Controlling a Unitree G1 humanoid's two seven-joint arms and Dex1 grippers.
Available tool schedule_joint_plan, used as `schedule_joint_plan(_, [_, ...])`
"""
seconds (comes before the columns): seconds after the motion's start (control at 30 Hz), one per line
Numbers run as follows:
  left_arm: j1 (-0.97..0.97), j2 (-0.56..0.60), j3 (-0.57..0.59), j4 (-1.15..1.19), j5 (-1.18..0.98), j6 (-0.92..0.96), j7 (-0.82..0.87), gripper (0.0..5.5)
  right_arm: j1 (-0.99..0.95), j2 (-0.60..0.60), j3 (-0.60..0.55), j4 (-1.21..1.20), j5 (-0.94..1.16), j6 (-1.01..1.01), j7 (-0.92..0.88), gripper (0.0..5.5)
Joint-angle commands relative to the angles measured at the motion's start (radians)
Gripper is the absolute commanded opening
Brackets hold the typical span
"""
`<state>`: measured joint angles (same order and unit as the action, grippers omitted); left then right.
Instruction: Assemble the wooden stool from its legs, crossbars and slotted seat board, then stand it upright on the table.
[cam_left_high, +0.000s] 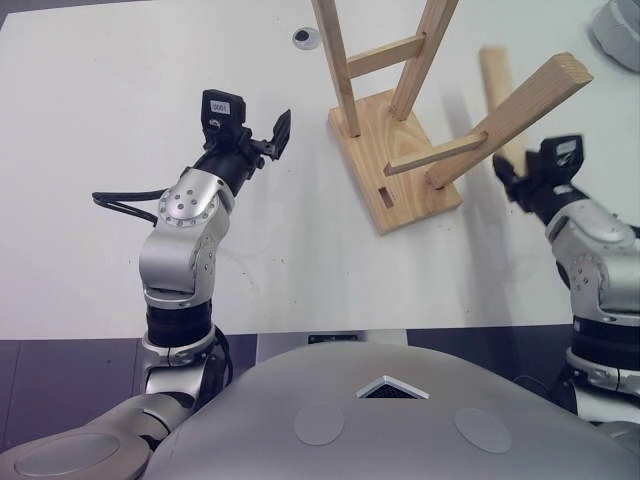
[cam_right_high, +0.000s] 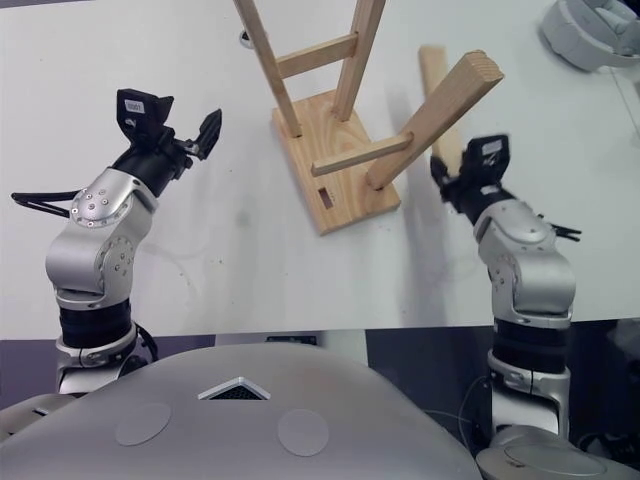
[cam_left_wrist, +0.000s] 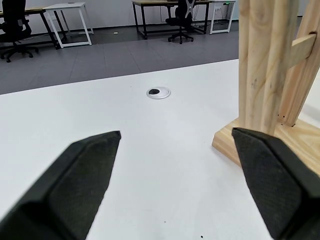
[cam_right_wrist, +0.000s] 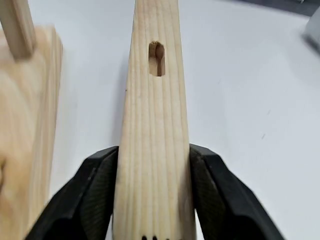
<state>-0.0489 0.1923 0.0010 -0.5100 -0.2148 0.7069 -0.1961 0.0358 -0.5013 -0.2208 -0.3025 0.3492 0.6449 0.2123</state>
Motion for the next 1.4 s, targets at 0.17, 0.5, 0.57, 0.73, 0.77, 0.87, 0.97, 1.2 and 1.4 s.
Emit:
schedule_joint_plan(0.17, [-0.313, -0.009, 0.334, -0.097, -0.449, 0.073, 0.002, 4.1, -0.421, -0.088, -0.172, -0.155, 0.08, -0.163, 0.017, 2.14])
schedule_joint_plan(0.5, [-0.897, -0.217, 0.363, 0.142, -0.916, 0.105, 0.426, 4.1, -0.721, -0.233, 0.052, -0.188, 0.05, -0.253, 0.253, 2.12])
schedule_joint_plan(0.57, [-0.938, -0.227, 0.344, 0.177, -0.943, 0.087, 0.433, 4.1, -0.749, -0.199, 0.106, -0.213, 0.076, -0.26, 0.292, 2.12])
schedule_joint_plan(0.73, [-0.93, -0.206, 0.33, 0.171, -1.02, 0.073, 0.45, 4.1, -0.737, -0.172, 0.139, -0.231, 0.097, -0.256, 0.337, 2.12])
schedule_joint_plan(0.77, [-0.933, -0.202, 0.326, 0.168, -1.03, 0.066, 0.45, 3.92, -0.731, -0.168, 0.141, -0.235, 0.094, -0.249, 0.333, 2.12])
schedule_joint_plan(0.87, [-0.925, -0.189, 0.307, 0.163, -1.049, 0.059, 0.451, 3.59, -0.738, -0.142, 0.117, -0.223, 0.11, -0.228, 0.305, 2.12])
schedule_joint_plan(0.97, [-0.901, -0.165, 0.281, 0.174, -1.052, 0.062, 0.441, 3.59, -0.791, -0.098, 0.037, -0.185, 0.198, -0.175, 0.247, 2.11])
schedule_joint_plan(1.2, [-0.93, -0.136, 0.249, 0.205, -1.067, 0.046, 0.405, 3.59, -0.766, -0.113, 0.056, -0.193, 0.212, -0.132, 0.265, 2.11])
schedule_joint_plan(1.4, [-0.949, -0.118, 0.234, 0.22, -1.098, 0.053, 0.389, 3.59, -0.735, -0.122, 0.105, -0.196, 0.174, -0.126, 0.282, 2.11])
